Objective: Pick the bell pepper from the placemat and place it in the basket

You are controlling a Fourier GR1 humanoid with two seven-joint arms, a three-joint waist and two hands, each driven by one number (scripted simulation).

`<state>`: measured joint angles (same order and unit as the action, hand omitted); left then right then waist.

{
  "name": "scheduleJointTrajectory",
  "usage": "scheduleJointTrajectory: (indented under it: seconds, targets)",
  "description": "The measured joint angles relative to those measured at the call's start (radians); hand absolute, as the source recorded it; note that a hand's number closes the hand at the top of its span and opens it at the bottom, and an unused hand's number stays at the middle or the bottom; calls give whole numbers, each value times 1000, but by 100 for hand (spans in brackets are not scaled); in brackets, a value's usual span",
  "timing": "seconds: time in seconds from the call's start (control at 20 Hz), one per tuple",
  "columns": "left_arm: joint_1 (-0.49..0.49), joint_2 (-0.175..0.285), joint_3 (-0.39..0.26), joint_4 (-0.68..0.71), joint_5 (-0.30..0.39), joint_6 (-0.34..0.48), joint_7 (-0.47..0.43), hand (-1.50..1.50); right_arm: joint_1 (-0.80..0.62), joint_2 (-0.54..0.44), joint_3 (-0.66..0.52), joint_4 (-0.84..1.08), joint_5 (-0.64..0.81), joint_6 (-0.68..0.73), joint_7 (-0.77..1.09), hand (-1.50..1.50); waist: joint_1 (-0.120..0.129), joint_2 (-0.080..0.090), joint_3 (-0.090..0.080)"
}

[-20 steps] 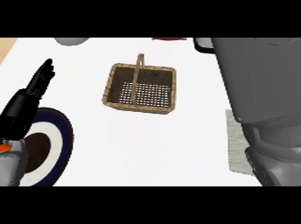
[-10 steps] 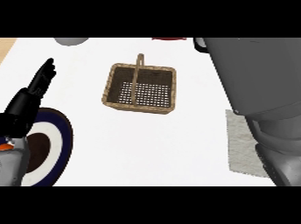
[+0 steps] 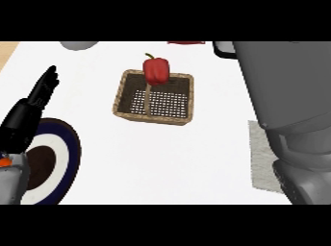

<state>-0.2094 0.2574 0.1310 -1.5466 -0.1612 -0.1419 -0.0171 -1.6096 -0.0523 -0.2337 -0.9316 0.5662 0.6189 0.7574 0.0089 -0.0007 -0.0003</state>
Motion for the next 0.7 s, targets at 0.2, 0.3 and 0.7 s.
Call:
scheduleJointTrajectory:
  seconds: [0.2, 0.3, 0.7]
  targets:
    - [9, -5, -7, -13, -7, 4, 5, 0, -6, 10, -84, -31, -12, -173, 35, -150, 3, 0, 0]
    - [7, -7, -8, -16, -10, 6, 3, 0, 6, -1, -116, -41, 0, -265, 36, -150, 3, 2, 0]
    - [-4, -4, -3, -19, -9, 5, 17, 0, 85, -120, -226, -62, 10, -469, 4, -150, -3, 3, 0]
